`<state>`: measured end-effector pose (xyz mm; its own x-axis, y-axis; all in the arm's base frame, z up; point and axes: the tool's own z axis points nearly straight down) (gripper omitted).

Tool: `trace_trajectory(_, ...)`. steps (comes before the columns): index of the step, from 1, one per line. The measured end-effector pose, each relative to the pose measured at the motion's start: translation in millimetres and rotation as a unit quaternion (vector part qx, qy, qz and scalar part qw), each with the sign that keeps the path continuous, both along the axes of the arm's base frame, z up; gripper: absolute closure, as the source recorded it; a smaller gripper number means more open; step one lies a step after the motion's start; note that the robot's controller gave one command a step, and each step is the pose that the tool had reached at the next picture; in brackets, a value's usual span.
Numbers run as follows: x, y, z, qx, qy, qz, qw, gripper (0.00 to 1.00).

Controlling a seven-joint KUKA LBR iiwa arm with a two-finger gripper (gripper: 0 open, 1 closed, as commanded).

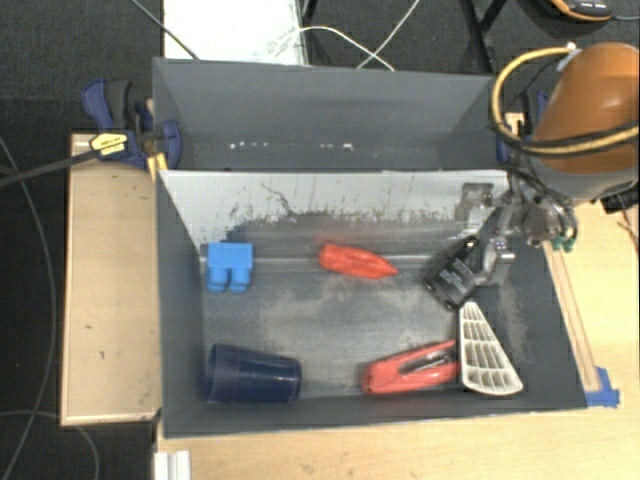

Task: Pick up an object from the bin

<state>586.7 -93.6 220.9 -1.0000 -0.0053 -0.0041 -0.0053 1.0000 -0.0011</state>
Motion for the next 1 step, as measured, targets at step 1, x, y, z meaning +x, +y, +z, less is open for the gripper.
trace_trajectory(1,0.0,0.0,0.0,0.000,0.0000,0.000,1.0000,0.00)
